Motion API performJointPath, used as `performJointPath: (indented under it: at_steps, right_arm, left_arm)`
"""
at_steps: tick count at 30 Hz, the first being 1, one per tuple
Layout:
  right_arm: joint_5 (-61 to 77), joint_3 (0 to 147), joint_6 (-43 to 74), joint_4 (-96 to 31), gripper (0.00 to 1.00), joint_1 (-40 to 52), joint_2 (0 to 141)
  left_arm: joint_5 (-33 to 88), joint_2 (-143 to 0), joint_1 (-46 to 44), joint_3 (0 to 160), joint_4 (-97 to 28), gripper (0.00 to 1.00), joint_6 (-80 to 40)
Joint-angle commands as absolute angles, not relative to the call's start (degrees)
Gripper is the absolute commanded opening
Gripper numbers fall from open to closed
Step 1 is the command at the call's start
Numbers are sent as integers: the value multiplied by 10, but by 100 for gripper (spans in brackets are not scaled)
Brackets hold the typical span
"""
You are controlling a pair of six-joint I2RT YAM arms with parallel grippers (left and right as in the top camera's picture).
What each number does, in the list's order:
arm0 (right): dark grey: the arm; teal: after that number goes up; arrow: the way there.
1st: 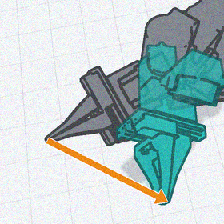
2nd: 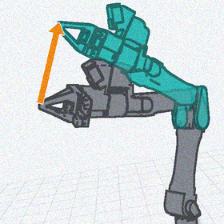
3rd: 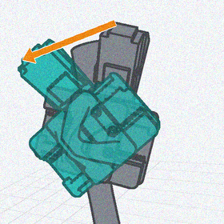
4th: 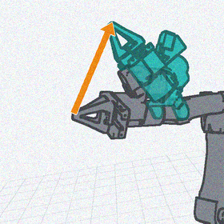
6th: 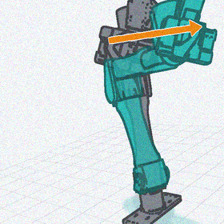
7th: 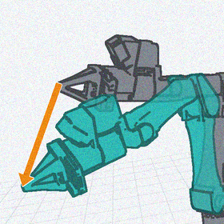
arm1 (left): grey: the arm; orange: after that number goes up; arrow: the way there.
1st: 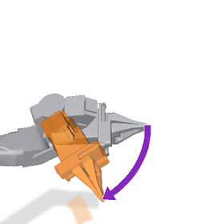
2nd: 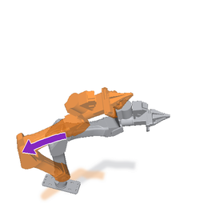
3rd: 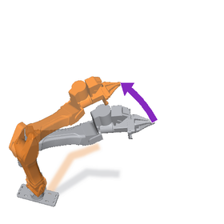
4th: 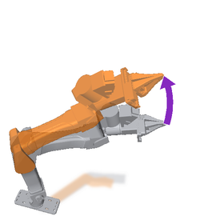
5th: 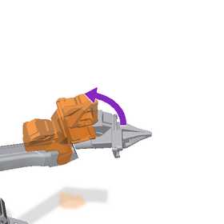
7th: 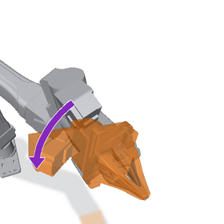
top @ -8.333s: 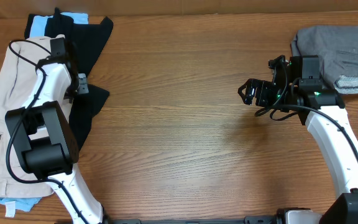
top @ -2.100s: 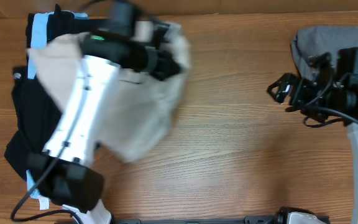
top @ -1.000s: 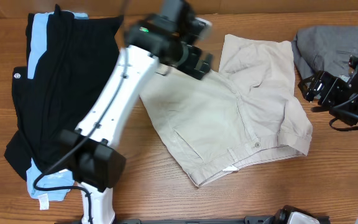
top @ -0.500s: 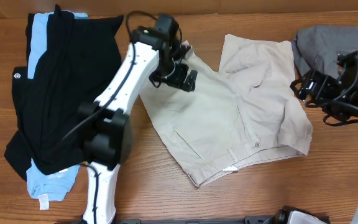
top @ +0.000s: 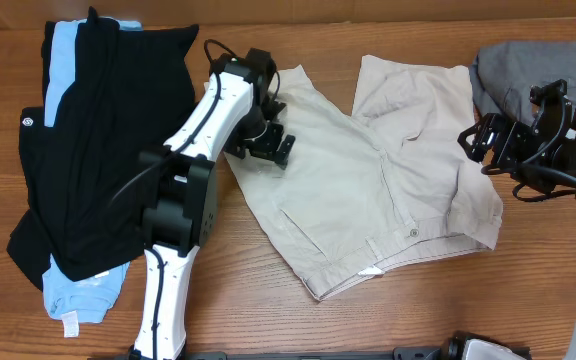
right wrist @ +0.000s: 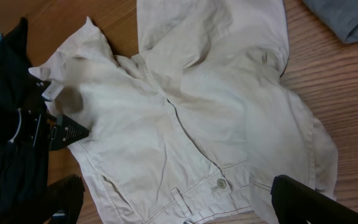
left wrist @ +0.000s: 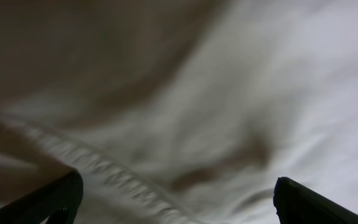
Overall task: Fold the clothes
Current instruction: 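Drag the beige shorts right onto the open table and release, then grasp the shorts' leg hems with both grippers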
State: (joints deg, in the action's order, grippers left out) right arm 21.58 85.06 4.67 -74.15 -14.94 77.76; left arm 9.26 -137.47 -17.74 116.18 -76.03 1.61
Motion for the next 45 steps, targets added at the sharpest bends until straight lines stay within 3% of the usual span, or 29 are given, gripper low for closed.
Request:
performJointPath:
  at_steps: [1, 15, 22, 29, 41, 45]
  right_arm:
    - [210, 855, 43, -738, 100, -147, 782]
    - [211, 855, 45, -743, 99, -141, 835]
    - [215, 855, 47, -756, 88, -101, 830]
    - [205, 855, 71, -814, 82, 0, 818]
    - [37, 854, 290, -846, 81, 206, 816]
    - [3, 854, 346, -848, 79, 252, 816]
  left_arm:
    - [34, -1415, -153, 1164, -779, 100, 15]
    - [15, -1446, -39, 1165, -788, 100, 49]
    - [95, -1446, -30, 1244, -802, 100, 82]
    - [106, -1447, -30, 1296, -786, 100, 116]
    - [178, -1454, -39, 1295, -701, 100, 142]
    - [178, -1466, -44, 1295, -655, 96, 127]
